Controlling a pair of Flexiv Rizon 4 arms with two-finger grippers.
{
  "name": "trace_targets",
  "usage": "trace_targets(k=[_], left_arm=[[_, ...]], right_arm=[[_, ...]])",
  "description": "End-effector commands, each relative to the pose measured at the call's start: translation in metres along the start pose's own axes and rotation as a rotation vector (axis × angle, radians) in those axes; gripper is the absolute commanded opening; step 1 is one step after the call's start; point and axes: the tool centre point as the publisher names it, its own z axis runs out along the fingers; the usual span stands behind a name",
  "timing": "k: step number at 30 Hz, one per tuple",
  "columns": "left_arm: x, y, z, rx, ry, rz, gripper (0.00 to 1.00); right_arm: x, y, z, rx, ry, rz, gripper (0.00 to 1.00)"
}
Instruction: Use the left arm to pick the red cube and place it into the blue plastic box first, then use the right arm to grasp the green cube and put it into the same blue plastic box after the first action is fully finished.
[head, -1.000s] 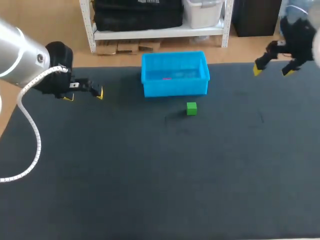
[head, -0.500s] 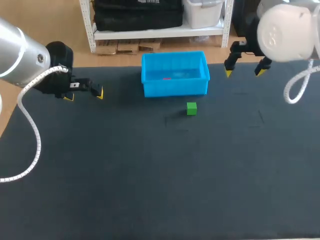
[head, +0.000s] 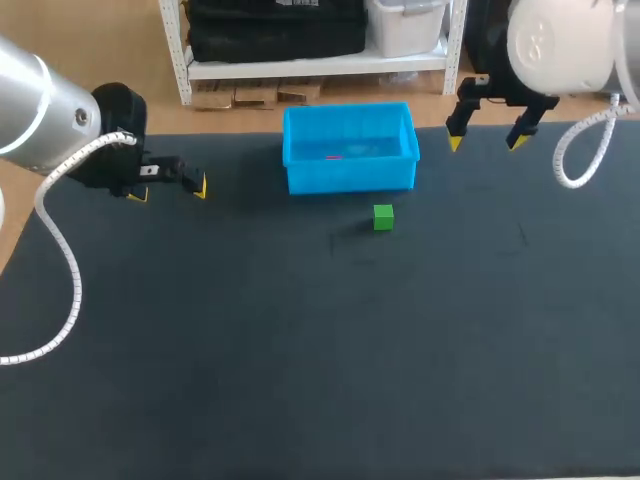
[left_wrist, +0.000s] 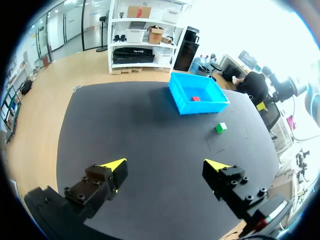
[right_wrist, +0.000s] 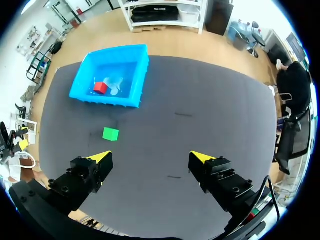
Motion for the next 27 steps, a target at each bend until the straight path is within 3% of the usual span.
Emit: trace_targets(k=[1,12,27], left_arm=[[0.0,0.0,0.001,0.001,-0.003,-0.001,1.0],[0.0,0.0,0.001,0.001,-0.003,-0.001,1.0],[0.0,0.0,0.001,0.001,-0.003,-0.001,1.0]], right_arm=[[-0.004,0.009,0.005,0.029,0.045,-0.006,1.0],[-0.014,0.054,0.035,0.096,0.107,-0.005,1.0],[-0.011,0.075,0.084,0.099,0.128,0.006,1.0]])
